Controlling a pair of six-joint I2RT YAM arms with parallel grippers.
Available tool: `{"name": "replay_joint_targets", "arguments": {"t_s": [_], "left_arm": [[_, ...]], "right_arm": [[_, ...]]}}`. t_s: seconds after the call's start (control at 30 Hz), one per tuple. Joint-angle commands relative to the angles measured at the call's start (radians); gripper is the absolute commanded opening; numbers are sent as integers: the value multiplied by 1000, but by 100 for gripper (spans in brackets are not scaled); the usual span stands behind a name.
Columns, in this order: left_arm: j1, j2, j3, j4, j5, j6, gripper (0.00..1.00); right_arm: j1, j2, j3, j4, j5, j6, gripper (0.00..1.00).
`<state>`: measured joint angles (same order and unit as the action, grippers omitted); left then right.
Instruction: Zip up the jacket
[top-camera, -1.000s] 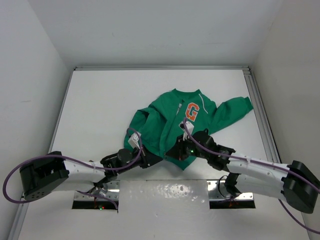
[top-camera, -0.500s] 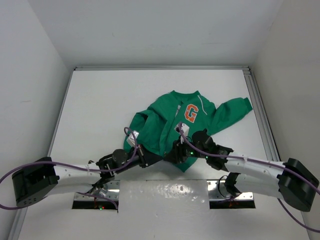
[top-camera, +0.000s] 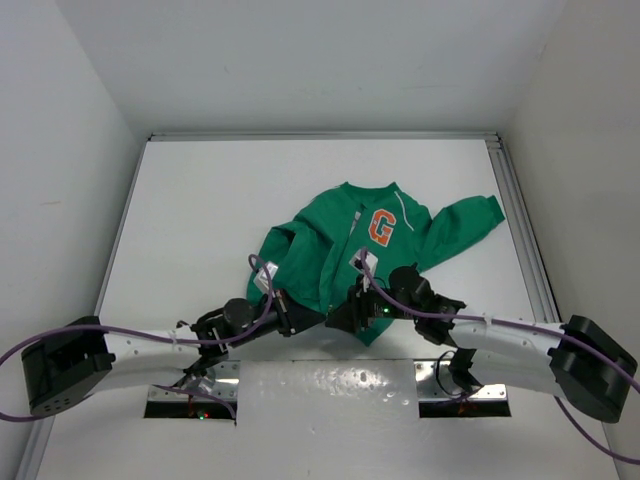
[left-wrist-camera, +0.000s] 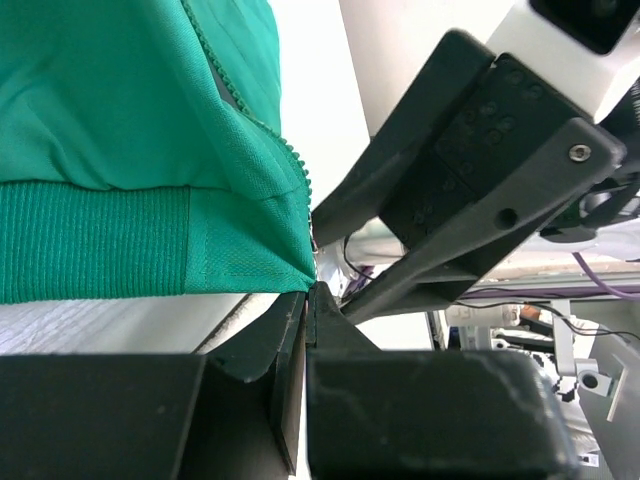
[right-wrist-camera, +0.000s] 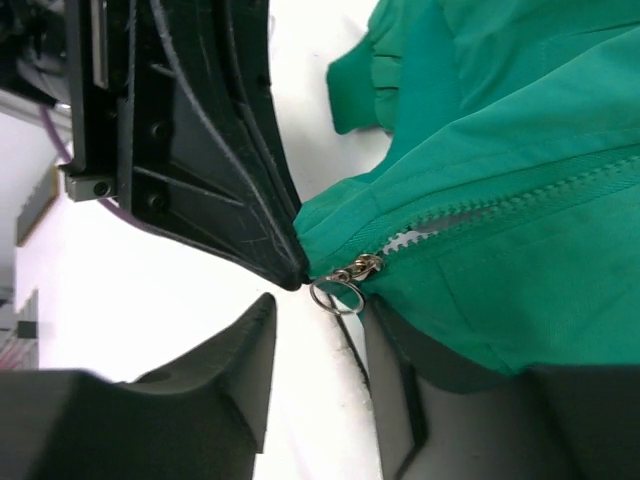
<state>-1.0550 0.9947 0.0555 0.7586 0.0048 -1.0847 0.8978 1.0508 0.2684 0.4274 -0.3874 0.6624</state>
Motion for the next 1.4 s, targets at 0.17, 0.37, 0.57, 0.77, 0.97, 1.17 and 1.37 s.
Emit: {"name": "replay_joint_targets", "arguments": {"t_s": [0.17,0.37,0.57,0.77,0.97,1.17,1.37], "left_arm": [[-13,-39,-20,31,15,12,0],[-13,-39,-17,31,18,14,0],[-13,-37,-13,35,26,9,0],[-13,-25,-19,54,34,-1,0],[-13,-24,-26,82,38,-9,0],[-13,-22,-33,107,40,-18,0],[-11,-24,-42,113,32,-21,0]], "right_arm": [[-5,-61,-57,166,-27,63,30],[-7,-92,-127,289,47,131,39],[-7,-52,-138,346,82,154,46],[-7,-18,-133,424,79,177,49],[-7,49,-149,531,65,226,49],[-7,84,-172,614,48,266,49],[-7,74,-190,663,25,302,46]]}}
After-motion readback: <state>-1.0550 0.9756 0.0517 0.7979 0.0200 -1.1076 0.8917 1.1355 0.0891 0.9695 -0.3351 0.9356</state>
